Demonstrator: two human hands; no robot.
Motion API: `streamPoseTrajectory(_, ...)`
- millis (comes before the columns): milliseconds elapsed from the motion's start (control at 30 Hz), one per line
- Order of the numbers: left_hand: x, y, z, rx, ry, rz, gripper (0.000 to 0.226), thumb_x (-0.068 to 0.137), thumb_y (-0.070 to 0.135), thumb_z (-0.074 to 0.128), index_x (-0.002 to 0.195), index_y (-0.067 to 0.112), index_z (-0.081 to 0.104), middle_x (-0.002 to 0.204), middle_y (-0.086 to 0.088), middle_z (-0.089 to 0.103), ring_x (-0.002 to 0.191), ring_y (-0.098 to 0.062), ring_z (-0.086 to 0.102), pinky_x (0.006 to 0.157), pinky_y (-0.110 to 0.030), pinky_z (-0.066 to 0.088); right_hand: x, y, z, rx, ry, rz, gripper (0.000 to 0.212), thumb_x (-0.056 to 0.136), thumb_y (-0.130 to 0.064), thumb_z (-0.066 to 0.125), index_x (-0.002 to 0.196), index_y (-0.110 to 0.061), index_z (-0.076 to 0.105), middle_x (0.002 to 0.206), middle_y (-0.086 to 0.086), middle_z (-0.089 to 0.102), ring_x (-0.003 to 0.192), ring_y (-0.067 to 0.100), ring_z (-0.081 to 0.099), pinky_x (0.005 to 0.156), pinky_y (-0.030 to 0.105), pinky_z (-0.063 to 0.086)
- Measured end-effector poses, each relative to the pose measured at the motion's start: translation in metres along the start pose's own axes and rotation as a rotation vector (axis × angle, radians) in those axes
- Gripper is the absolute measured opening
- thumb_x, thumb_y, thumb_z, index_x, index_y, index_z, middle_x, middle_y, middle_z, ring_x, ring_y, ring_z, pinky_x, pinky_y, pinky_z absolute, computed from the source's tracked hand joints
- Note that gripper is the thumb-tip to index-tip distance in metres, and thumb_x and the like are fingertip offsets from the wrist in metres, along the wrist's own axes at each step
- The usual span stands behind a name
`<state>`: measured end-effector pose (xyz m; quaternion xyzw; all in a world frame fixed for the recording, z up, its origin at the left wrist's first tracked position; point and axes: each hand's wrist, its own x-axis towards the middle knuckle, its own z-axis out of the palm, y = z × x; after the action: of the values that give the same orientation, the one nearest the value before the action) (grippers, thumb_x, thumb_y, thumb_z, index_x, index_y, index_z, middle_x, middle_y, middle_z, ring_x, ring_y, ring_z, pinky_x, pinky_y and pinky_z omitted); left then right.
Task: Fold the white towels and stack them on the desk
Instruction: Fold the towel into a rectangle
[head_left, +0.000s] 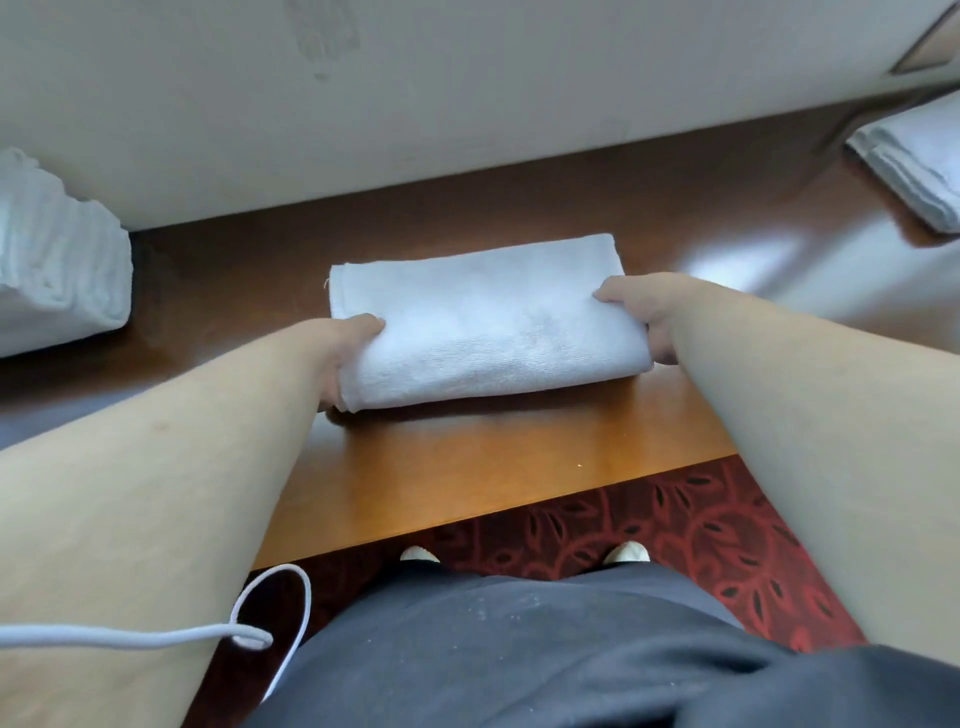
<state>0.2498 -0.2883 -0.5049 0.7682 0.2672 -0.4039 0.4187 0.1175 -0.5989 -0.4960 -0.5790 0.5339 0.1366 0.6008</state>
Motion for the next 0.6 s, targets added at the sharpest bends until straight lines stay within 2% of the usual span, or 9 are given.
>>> streamPoseTrajectory(100,-0.008,-0.014,0.007,-0.019,-0.085,0.013,0.028,0.084,0.041,0.068,0.103,0.022,0.062,0.089,0.001,0.072,0.087,-0.028,0.068,0.078,-0.036,0.049,-0.006,0.006,-0.009,0.080,-0.106,-0.016,0.031,0.084,-0.025,0.066,0.112,-0.011,0.066,0.093,0.004,0.078,0.081,0.022,0.076,0.076,0.039,0.061)
streamPoseTrajectory(167,-0.016,-0.019,0.012,-0.072,-0.136,0.097,0.022,0.088,0.033,0.063,0.103,0.017,0.064,0.081,0.001,0.073,0.078,-0.025,0.069,0.073,-0.036,0.048,-0.009,0.007,-0.013,0.156,-0.163,-0.069,0.035,0.088,-0.035,0.065,0.115,-0.013,0.067,0.098,0.005,0.078,0.086,0.024,0.076,0.077,0.039,0.059)
streamPoseTrajectory(233,-0.030,-0.020,0.013,-0.117,-0.141,0.148,0.036,0.084,0.039,0.066,0.112,0.015,0.066,0.089,0.002,0.074,0.079,-0.022,0.071,0.076,-0.034,0.049,-0.016,0.004,-0.016,0.173,-0.148,-0.134,0.047,0.085,-0.057,0.065,0.109,-0.017,0.069,0.096,0.003,0.078,0.086,0.025,0.076,0.081,0.040,0.058)
streamPoseTrajectory(267,-0.037,-0.019,0.013,-0.136,-0.140,0.149,0.047,0.080,0.050,0.067,0.114,0.018,0.067,0.093,0.003,0.075,0.082,-0.022,0.072,0.082,-0.035,0.051,-0.020,0.002,-0.018,0.150,-0.095,-0.177,0.048,0.083,-0.062,0.065,0.106,-0.019,0.069,0.093,0.001,0.078,0.084,0.025,0.076,0.081,0.042,0.058)
streamPoseTrajectory(300,-0.047,-0.018,0.014,-0.158,-0.132,0.138,0.057,0.073,0.065,0.067,0.112,0.023,0.067,0.094,0.005,0.076,0.083,-0.021,0.074,0.087,-0.035,0.051,-0.024,-0.001,-0.022,0.129,-0.038,-0.233,0.043,0.084,-0.060,0.066,0.104,-0.022,0.067,0.092,0.000,0.078,0.081,0.025,0.076,0.080,0.044,0.059)
streamPoseTrajectory(367,-0.065,-0.016,0.013,-0.212,-0.066,0.134,0.067,0.063,0.082,0.063,0.102,0.028,0.067,0.086,0.007,0.077,0.075,-0.021,0.075,0.081,-0.036,0.055,-0.033,-0.006,-0.030,0.120,-0.021,-0.344,0.027,0.091,-0.047,0.065,0.107,-0.025,0.065,0.098,0.002,0.077,0.080,0.024,0.076,0.074,0.048,0.061)
streamPoseTrajectory(433,-0.080,-0.012,0.009,-0.271,0.012,0.190,0.062,0.068,0.078,0.064,0.102,0.026,0.066,0.086,0.007,0.077,0.073,-0.024,0.075,0.078,-0.040,0.056,-0.045,-0.013,-0.039,0.144,-0.077,-0.400,0.022,0.095,-0.034,0.064,0.116,-0.026,0.062,0.106,0.004,0.075,0.086,0.025,0.075,0.072,0.049,0.061)
streamPoseTrajectory(500,-0.099,-0.008,0.000,-0.294,0.064,0.267,0.061,0.071,0.070,0.067,0.108,0.022,0.066,0.096,0.003,0.076,0.084,-0.028,0.074,0.085,-0.048,0.055,-0.060,-0.025,-0.047,0.194,-0.134,-0.419,0.027,0.097,-0.022,0.062,0.124,-0.023,0.058,0.112,0.007,0.072,0.090,0.026,0.074,0.071,0.048,0.061)
streamPoseTrajectory(600,-0.132,-0.001,-0.018,-0.318,0.086,0.353,0.056,0.075,0.066,0.067,0.108,0.021,0.067,0.099,0.002,0.076,0.087,-0.027,0.073,0.087,-0.049,0.055,-0.085,-0.047,-0.053,0.246,-0.218,-0.386,0.025,0.096,-0.017,0.058,0.121,-0.013,0.061,0.110,0.014,0.073,0.084,0.029,0.075,0.061,0.042,0.060)
